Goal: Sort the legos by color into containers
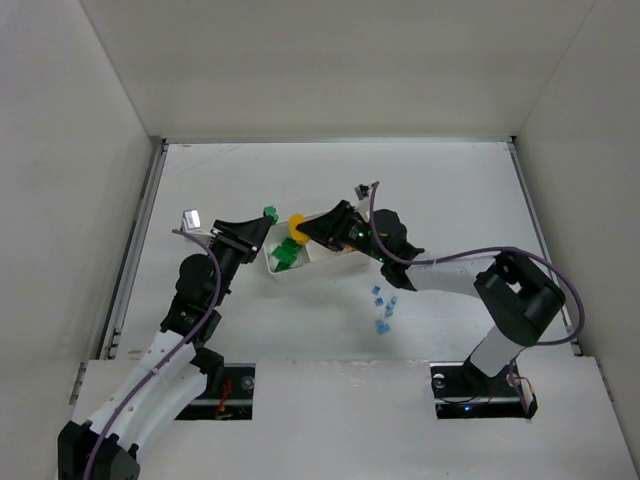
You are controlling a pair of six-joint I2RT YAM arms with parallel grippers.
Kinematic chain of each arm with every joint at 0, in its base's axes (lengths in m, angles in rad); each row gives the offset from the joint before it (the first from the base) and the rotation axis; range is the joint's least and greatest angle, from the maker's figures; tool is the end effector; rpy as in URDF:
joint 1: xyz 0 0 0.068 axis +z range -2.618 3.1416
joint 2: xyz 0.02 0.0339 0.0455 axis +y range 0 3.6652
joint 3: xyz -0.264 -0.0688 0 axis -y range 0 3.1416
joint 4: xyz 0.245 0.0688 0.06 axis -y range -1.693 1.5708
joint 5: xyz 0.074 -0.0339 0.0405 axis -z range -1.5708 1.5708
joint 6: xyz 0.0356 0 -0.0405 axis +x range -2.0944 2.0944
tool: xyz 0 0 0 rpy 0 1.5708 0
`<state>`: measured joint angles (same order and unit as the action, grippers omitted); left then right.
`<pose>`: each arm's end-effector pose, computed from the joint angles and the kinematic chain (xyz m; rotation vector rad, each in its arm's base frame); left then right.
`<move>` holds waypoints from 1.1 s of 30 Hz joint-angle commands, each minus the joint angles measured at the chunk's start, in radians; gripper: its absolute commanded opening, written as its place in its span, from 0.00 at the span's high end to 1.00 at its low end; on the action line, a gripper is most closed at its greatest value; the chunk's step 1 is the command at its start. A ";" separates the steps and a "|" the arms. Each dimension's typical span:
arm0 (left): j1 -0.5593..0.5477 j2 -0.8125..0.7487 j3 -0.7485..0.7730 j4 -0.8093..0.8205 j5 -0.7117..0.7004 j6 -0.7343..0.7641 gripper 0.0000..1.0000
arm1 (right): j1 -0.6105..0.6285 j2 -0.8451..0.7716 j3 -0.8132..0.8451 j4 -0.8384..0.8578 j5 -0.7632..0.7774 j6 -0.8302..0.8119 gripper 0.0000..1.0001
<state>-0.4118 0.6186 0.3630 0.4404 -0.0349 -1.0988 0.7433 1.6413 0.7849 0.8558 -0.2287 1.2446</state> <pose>0.1516 -0.0648 0.2828 -0.5351 1.4024 -1.2198 0.2545 0.2449 0.2310 0.2533 1.8460 1.6666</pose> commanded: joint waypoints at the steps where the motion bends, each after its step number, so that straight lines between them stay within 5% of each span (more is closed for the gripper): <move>1: -0.006 -0.020 0.044 -0.020 -0.007 0.057 0.85 | 0.047 0.021 0.103 -0.225 0.113 -0.177 0.67; 11: 0.008 0.013 0.022 -0.035 -0.005 0.089 0.85 | 0.066 -0.026 0.091 -0.256 0.176 -0.237 0.68; 23: -0.005 0.101 0.002 -0.037 -0.014 0.117 0.85 | -0.152 -0.198 0.031 -0.583 0.368 -0.520 0.66; 33: -0.057 0.165 0.013 -0.060 -0.092 0.169 0.85 | -0.157 -0.227 0.056 -0.600 0.377 -0.567 0.36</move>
<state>-0.4492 0.7765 0.3687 0.3672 -0.0822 -0.9737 0.5831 1.4635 0.8051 0.2466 0.1177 0.7116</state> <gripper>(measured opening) 0.330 0.631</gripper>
